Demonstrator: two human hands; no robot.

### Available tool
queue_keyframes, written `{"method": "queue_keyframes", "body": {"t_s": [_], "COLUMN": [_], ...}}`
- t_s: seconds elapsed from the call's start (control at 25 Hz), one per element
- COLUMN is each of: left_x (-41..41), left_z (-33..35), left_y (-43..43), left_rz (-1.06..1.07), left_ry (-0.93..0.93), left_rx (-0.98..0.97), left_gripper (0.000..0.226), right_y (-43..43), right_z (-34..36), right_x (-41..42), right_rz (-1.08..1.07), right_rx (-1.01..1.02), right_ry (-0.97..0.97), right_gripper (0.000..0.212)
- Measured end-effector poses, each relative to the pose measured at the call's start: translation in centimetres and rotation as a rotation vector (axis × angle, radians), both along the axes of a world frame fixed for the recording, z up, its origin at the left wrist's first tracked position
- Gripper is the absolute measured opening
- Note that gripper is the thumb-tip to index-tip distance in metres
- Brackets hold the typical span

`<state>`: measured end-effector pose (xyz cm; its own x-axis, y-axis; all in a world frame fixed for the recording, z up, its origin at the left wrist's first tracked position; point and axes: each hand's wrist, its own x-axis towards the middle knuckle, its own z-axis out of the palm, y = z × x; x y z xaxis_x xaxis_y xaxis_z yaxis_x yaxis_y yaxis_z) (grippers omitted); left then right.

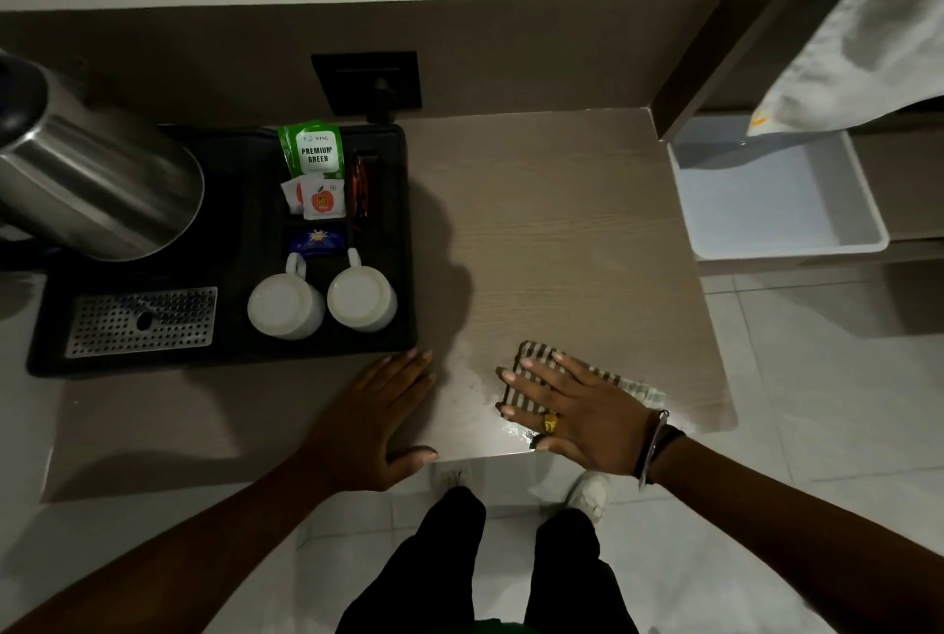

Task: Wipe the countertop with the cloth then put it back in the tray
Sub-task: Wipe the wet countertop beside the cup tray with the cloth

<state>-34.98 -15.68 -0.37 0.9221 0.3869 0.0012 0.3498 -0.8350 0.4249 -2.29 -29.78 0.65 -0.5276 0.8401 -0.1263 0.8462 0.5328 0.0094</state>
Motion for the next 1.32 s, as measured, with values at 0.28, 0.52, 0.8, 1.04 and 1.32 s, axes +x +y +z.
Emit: {"method": "queue_keyframes", "body": {"t_s": [0.28, 0.52, 0.8, 1.04, 1.32], "left_x": [-0.2, -0.1, 0.0, 0.0, 0.2], "left_z": [-0.1, 0.3, 0.5, 0.7, 1.2], "left_y": [0.0, 0.0, 0.0, -0.1, 0.1], "left_rz": [-0.007, 0.009, -0.014, 0.001, 0.002], "left_ry": [0.025, 0.052, 0.035, 0.056, 0.061], "left_rx": [0.003, -0.011, -0.025, -0.019, -0.034], "left_gripper": [0.091, 0.093, 0.098, 0.101, 0.108], "right_y": [4.6, 6.4, -0.7, 2.2, 5.0], "right_z": [0.8, 1.9, -0.2, 1.4, 1.2], "right_x": [1.4, 3.6, -10.6, 4.3, -7.9], "right_rz": [-0.607, -1.152, -0.723, -1.446, -0.847], "right_rx": [-0.154, 0.006, -0.05, 0.034, -0.114], "right_ry": [0.124, 0.291, 0.257, 0.244, 0.201], "right_gripper": [0.06, 0.07, 0.061, 0.076, 0.064]}}
